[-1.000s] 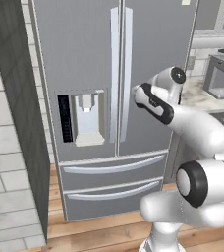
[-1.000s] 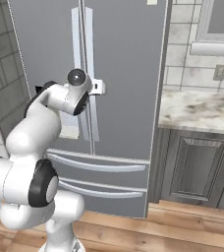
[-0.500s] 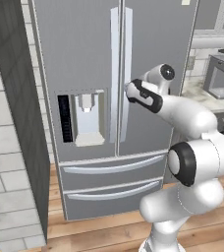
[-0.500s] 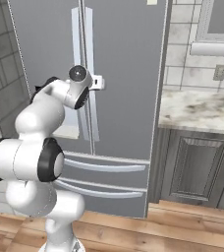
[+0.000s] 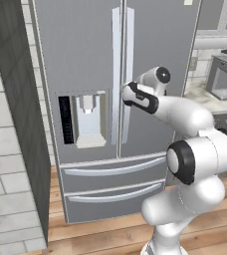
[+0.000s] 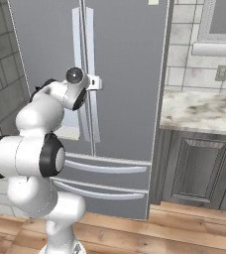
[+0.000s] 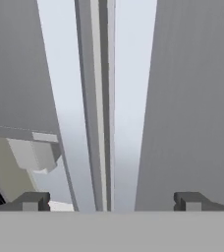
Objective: Take the lemon wedge from the fridge and place it on the plate with fish on the dining counter.
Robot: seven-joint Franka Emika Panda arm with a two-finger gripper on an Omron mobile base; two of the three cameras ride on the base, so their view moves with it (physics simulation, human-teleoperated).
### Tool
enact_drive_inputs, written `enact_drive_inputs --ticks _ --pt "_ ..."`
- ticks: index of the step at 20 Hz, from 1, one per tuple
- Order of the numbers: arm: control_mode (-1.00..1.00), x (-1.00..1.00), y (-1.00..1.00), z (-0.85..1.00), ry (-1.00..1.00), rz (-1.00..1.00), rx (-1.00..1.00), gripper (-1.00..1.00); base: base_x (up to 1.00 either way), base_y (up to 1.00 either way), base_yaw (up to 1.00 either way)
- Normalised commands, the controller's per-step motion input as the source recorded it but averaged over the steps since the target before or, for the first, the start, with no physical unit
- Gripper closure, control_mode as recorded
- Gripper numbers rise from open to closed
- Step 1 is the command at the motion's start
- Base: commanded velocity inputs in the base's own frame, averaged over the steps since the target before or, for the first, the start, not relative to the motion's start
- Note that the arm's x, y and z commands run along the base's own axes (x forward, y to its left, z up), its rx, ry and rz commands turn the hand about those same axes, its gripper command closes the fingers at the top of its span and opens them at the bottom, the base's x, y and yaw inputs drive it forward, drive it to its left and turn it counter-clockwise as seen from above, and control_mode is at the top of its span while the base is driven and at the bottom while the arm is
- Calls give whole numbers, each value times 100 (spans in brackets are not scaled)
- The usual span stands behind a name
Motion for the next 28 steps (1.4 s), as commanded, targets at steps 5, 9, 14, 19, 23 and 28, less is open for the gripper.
enact_drive_inputs --ticks 5,9,14,19,23,28 --pt "-100 25 -1 0 0 0 0 -100 0 0 0" --pt "-100 21 -11 0 0 0 0 -100 0 0 0" --pt "-100 7 -15 -1 0 0 0 -100 0 0 0" --pt "-100 25 0 -5 0 0 0 -100 0 0 0" --pt "-100 38 0 -12 0 0 0 -100 0 0 0" --pt "-100 37 0 -14 0 0 0 -100 0 0 0"
